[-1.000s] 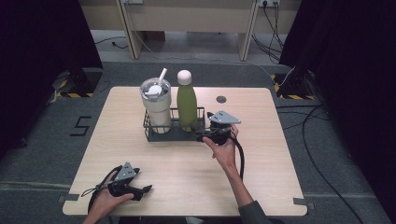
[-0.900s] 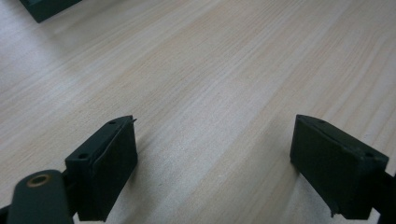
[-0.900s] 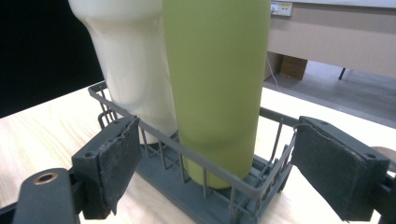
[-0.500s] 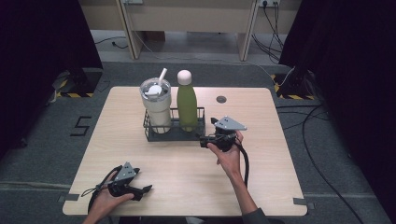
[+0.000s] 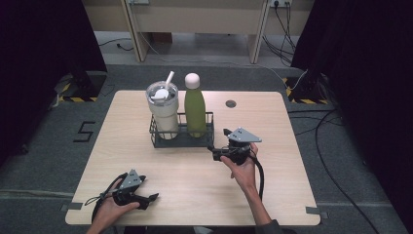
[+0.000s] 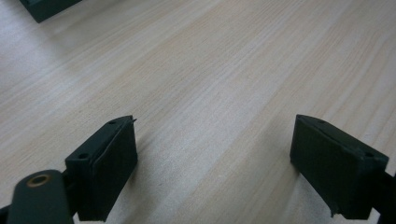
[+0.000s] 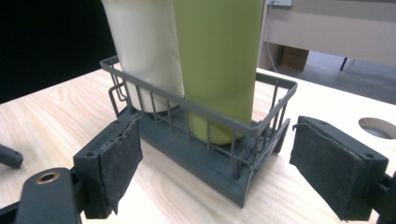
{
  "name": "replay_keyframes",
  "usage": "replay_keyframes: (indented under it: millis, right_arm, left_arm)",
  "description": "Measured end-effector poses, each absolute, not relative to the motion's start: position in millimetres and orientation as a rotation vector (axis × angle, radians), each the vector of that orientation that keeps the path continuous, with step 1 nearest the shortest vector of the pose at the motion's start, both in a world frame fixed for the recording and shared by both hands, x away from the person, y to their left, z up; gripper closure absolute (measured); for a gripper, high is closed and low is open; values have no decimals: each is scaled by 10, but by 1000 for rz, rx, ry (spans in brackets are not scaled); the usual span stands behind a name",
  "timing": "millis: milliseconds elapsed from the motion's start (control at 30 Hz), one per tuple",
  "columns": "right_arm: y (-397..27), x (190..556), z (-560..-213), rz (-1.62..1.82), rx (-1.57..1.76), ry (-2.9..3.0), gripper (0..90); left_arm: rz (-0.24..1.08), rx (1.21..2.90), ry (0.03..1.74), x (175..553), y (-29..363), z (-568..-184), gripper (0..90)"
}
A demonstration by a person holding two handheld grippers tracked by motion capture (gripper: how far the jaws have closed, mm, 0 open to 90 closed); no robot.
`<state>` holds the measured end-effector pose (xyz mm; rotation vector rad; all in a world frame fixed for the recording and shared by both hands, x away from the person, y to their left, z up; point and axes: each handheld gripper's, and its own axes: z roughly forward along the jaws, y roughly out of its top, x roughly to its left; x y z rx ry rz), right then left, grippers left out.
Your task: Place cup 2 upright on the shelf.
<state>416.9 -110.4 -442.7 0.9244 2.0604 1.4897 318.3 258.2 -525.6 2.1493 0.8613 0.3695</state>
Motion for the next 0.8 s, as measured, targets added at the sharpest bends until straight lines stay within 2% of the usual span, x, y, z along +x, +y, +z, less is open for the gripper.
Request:
replay_keyframes:
  millis: [800]
  right_arm:
    - [-1212,3908,-4556,1444,915,2132,161]
  left_arm:
    - [370,2149,859,3181,2584,-5257,140]
